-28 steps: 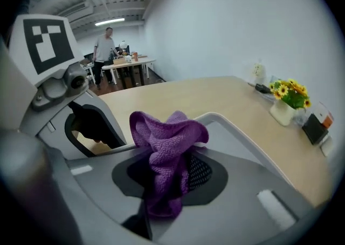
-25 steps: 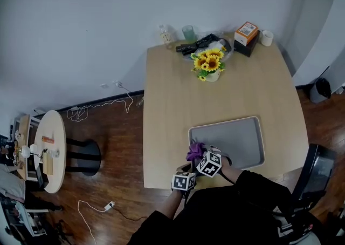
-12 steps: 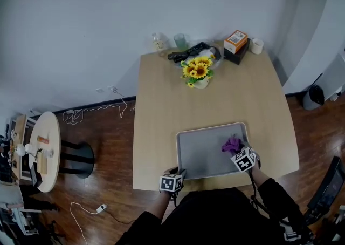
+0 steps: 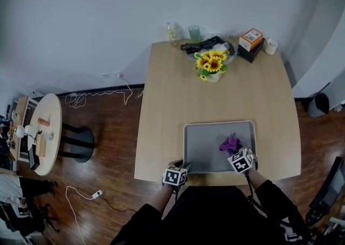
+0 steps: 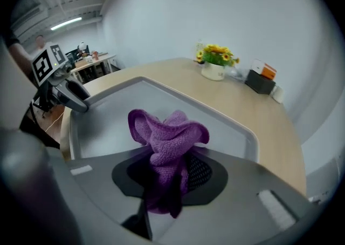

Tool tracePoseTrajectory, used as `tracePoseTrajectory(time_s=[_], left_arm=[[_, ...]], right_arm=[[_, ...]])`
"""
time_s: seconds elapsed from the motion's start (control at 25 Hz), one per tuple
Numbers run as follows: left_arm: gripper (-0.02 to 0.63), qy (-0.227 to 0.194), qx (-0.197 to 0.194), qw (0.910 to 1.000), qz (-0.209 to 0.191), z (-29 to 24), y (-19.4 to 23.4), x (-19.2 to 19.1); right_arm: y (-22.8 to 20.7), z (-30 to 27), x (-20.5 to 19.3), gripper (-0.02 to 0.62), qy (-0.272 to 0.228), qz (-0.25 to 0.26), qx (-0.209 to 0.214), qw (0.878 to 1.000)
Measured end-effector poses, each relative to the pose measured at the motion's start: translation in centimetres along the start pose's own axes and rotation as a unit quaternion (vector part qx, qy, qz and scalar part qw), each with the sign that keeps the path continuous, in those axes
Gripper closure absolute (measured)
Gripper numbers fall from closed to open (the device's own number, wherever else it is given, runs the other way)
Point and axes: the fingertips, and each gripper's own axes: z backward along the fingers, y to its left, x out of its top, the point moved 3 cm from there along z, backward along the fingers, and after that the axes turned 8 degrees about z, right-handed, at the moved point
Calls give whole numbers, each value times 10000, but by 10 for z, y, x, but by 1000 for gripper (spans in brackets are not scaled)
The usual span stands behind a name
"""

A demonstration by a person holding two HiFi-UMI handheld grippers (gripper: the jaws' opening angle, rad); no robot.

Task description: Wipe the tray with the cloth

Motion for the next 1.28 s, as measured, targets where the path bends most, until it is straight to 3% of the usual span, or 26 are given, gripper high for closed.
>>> tracePoseTrajectory(time_s=[0.28, 0.44, 0.56, 0.88, 1.28], left_arm=[[448, -62, -131, 9999, -73, -3, 4, -3], [448, -20, -225, 9997, -77, -2, 5, -3], [448, -10, -261, 9996, -54, 0, 8, -2], [448, -5, -219, 9998, 6, 1, 11, -4], [448, 71, -85, 9999, -6, 3, 9, -4]], right_arm=[[115, -42, 94, 489, -481, 1188, 939, 9873], [166, -51, 122, 489, -595, 1597, 1345, 9761], [177, -54, 127, 489, -630, 1752, 1402, 9725], [124, -35, 84, 488, -463, 1263, 1089, 9849], [7, 17, -29, 488, -169, 2, 85, 9998]])
